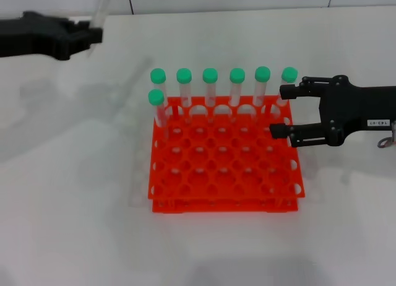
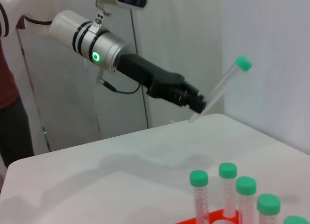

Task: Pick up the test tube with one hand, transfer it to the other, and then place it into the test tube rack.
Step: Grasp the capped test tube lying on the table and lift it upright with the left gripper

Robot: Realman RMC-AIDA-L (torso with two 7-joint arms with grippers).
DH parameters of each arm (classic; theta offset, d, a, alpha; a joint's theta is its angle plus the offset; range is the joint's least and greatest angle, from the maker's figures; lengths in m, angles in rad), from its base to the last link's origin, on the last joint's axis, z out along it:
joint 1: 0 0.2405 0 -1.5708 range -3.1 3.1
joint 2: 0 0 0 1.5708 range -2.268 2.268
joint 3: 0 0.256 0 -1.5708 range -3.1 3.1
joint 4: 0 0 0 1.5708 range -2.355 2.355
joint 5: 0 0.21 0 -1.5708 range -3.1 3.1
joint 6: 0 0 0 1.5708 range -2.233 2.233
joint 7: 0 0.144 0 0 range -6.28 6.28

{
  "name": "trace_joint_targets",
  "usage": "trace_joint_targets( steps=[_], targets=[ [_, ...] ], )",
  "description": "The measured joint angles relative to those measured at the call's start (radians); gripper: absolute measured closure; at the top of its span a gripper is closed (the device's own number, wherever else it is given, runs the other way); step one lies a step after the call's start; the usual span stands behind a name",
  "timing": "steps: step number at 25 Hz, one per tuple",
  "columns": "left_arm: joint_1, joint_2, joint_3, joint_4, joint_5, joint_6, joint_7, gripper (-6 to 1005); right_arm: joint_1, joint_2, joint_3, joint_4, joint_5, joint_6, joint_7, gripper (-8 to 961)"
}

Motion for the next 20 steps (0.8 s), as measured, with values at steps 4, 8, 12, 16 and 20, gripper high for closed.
trace_joint_targets(
  steps=[4,8,12,16,20],
  targets=[
    [-0.028,-0.013,0.003,-0.032,-0.046,0.0,0.073,789,0.001,0.0,0.0,0.0,0.001,0.006,0.0,150],
    [-0.048,-0.024,0.004,-0.09,-0.109,-0.006,0.18,787,0.002,0.0,-0.002,0.0,0.001,0.013,0.0,150],
    [-0.081,-0.026,0.004,-0.152,-0.148,-0.011,0.254,785,0.002,0.0,-0.001,0.0,0.001,0.014,0.0,150],
    [-0.112,-0.031,0.005,-0.195,-0.155,-0.012,0.303,784,0.002,0.0,0.0,0.0,0.004,0.014,0.0,150],
    [-0.124,-0.043,0.045,-0.207,-0.157,-0.015,0.341,782,0.002,0.0,0.0,0.0,0.01,0.015,0.0,150]
  ],
)
